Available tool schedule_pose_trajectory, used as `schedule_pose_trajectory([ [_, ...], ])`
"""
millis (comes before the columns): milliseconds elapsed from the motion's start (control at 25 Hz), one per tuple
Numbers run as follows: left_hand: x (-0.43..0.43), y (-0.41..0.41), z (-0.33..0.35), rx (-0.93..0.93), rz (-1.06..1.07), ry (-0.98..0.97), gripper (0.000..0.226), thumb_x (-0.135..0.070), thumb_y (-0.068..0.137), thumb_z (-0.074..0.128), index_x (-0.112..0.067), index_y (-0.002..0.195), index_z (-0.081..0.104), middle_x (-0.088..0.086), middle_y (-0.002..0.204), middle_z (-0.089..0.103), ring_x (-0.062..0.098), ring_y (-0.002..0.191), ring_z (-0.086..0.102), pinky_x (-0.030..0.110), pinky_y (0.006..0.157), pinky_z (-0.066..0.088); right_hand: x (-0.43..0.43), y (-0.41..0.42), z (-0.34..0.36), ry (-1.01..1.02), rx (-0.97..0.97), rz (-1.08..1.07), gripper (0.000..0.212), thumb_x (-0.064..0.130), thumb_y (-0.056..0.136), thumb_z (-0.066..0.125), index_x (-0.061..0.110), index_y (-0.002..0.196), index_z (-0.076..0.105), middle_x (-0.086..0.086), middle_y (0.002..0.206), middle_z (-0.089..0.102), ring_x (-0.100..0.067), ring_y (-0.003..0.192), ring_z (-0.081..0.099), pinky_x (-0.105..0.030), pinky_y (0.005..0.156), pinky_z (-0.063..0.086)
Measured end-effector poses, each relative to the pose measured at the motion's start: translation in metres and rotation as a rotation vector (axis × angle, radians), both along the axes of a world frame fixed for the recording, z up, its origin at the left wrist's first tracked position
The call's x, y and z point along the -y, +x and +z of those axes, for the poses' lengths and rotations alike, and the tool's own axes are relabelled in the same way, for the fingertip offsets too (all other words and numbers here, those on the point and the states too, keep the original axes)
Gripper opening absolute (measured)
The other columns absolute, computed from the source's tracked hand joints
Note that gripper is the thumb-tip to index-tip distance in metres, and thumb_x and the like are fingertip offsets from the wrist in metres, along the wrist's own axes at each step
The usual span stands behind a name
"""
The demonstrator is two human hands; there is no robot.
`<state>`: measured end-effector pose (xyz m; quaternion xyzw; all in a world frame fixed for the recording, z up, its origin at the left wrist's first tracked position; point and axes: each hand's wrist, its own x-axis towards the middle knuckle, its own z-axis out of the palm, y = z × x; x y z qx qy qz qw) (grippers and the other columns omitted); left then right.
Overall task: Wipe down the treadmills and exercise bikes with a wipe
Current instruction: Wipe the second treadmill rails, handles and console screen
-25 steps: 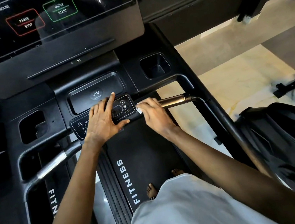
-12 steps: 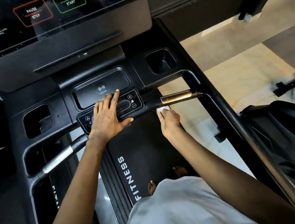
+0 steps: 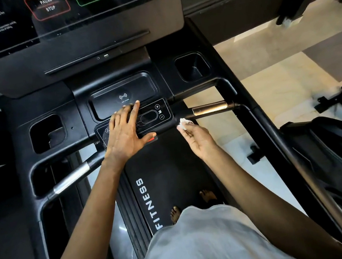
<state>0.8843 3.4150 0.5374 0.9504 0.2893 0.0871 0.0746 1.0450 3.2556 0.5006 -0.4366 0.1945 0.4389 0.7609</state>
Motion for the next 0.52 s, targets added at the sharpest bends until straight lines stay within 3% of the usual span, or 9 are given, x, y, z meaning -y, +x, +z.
schedule_pose_trajectory([
  [120,0.000,-0.008,-0.001,0.030,0.044,-0.011,0.112,-0.073,0.076,0.066,-0.015,0.159,0.018,0.018,0.155,0.035,0.033,0.147,0.025,0.047,0.122,0.011,0.002,-0.010,-0.003,-0.415,0.695,0.117,0.014,0.003,0.085,0.073,0.009,0.097,0.068,-0.006,0.102,0.072,-0.010,0.090,0.070,-0.026,0.083,0.058],
  [200,-0.001,-0.018,-0.001,0.068,0.083,-0.003,0.113,-0.072,0.075,0.069,-0.011,0.158,0.021,0.019,0.154,0.036,0.034,0.146,0.026,0.048,0.122,0.013,0.008,-0.014,-0.004,-0.542,1.073,0.182,0.015,0.005,0.085,0.074,0.016,0.093,0.069,0.000,0.103,0.068,0.005,0.085,0.066,-0.016,0.078,0.055],
  [320,-0.006,-0.033,-0.002,0.070,0.107,0.015,0.111,-0.070,0.076,0.069,-0.012,0.158,0.023,0.018,0.153,0.037,0.034,0.145,0.027,0.048,0.121,0.014,0.008,-0.023,-0.001,-0.468,1.362,0.236,0.020,0.004,0.088,0.072,0.009,0.107,0.073,-0.002,0.111,0.065,0.003,0.096,0.063,-0.009,0.085,0.051],
  [520,-0.009,-0.037,-0.003,0.072,0.081,0.008,0.106,-0.067,0.077,0.069,-0.012,0.157,0.026,0.016,0.151,0.040,0.033,0.145,0.030,0.048,0.122,0.013,-0.022,-0.026,0.005,-0.448,1.521,0.230,0.027,0.008,0.092,0.067,0.008,0.119,0.070,-0.003,0.118,0.063,-0.009,0.108,0.062,-0.023,0.096,0.053],
])
